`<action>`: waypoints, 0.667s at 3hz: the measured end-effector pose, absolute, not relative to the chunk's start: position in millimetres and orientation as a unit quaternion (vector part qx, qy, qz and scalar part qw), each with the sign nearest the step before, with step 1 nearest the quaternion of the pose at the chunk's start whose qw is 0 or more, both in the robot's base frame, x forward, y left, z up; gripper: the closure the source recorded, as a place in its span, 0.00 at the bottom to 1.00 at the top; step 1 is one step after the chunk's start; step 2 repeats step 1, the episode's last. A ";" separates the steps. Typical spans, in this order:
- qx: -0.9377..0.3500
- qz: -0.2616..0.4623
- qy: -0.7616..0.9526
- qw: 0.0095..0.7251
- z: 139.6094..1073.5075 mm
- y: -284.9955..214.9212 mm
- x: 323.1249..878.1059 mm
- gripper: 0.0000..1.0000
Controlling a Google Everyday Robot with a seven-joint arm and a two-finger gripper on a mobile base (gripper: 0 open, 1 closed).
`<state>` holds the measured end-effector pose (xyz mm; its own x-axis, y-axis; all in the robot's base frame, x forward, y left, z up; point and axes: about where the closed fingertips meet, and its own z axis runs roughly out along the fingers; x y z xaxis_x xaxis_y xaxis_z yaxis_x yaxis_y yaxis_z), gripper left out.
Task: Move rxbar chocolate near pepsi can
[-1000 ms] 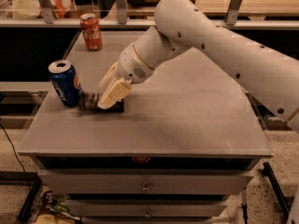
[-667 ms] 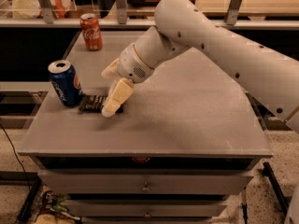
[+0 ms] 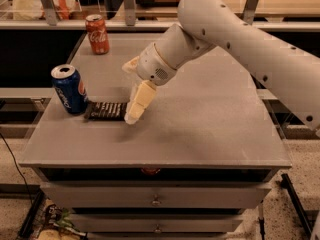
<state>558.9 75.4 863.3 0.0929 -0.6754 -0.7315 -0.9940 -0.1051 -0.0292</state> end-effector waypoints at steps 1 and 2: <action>-0.693 0.292 0.604 0.266 863.9 53.3 563.0 0.00; -0.693 0.292 0.604 0.266 863.9 53.3 563.0 0.00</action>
Offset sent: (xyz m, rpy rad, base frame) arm 0.0000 0.0000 0.0000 0.0000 0.0000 0.0000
